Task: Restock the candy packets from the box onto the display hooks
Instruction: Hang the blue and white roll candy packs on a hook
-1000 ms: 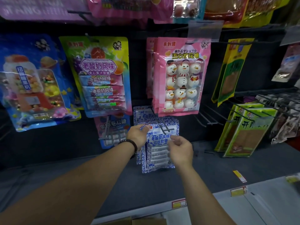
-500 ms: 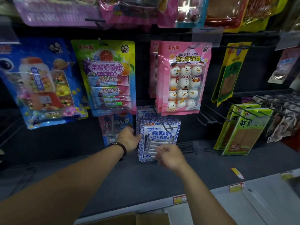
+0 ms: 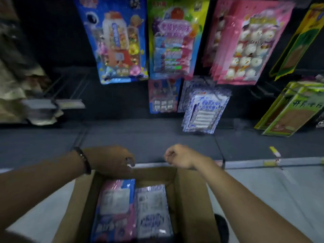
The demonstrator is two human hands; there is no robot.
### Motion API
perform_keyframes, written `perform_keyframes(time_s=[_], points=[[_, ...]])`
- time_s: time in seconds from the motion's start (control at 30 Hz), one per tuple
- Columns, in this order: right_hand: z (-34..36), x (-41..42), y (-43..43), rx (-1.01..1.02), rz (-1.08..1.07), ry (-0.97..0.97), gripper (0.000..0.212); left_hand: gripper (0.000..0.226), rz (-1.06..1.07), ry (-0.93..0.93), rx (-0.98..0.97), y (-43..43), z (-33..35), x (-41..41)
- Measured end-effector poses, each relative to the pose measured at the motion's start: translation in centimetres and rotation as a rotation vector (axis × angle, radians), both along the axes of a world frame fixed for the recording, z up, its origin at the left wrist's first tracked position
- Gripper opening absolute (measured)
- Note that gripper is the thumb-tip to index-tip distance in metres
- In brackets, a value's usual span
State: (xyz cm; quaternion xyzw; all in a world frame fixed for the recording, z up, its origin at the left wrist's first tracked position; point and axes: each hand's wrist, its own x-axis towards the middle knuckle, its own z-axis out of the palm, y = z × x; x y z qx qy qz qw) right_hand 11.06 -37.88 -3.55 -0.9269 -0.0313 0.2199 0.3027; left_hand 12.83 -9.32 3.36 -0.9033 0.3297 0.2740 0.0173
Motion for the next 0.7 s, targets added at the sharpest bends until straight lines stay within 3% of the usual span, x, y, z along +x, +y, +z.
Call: perform_keyframes(time_s=[0.07,0.23,0.37,0.53,0.63,0.7], points=[[-1.2,-1.1,2.7,-0.067,0.08,0.061,0.01,0.038,-0.023,0.036,-0.054,3.1,-0.4,-2.0],[-6.2,-3.7,8.8,-0.163,0.148,0.203,0.015,0.021,0.004,0.105,-0.057,8.0,-2.2,-5.3],[-12.4,-6.4,11.3,-0.225,0.12,0.347,0.023,0.037,0.0,0.13,-0.041,7.9,-3.4,-6.1],[-20.5,-10.3,9.7,-0.092,-0.249,0.447,0.021,0.045,-0.056,0.09,-0.045,6.4,-3.8,-6.2],[-24.9,-12.2,8.1,0.025,-0.491,0.447,0.034,0.044,-0.091,0.087,-0.004,6.2,-4.6,-5.7],[-28.4,-12.8,7.4,0.04,-0.535,0.474,0.023,0.041,-0.057,0.157,0.062,6.3,-6.1,-5.3]])
